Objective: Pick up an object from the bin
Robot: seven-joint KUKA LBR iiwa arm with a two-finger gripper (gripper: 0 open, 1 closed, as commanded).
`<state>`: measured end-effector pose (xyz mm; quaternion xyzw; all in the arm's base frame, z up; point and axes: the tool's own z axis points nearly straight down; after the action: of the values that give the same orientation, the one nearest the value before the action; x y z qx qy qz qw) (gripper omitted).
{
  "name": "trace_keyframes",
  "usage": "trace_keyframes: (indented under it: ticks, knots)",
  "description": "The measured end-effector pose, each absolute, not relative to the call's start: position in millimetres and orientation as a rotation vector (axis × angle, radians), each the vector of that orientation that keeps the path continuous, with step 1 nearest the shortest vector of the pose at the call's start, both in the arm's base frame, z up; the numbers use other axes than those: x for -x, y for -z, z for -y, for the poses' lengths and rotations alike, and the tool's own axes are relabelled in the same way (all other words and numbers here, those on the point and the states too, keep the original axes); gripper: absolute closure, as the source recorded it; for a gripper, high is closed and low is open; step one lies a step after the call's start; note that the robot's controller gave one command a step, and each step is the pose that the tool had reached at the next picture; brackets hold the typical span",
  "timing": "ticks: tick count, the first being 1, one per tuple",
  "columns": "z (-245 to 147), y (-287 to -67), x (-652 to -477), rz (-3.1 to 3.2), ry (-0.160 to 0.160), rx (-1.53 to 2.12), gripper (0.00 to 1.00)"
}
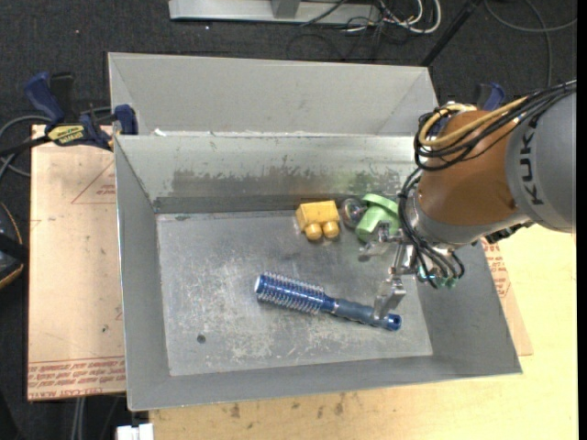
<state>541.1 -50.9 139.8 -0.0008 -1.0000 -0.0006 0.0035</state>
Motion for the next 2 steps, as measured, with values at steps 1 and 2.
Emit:
trace_keyframes:
  ticks: [1, 2]
  knots:
    - [-46.3, -74.4, -529.0, 3.149, -0.001, -0.093, 0.00]
    - [-45.6, -78.5, -532.8, 3.161, 0.004, -0.088, 1.00]
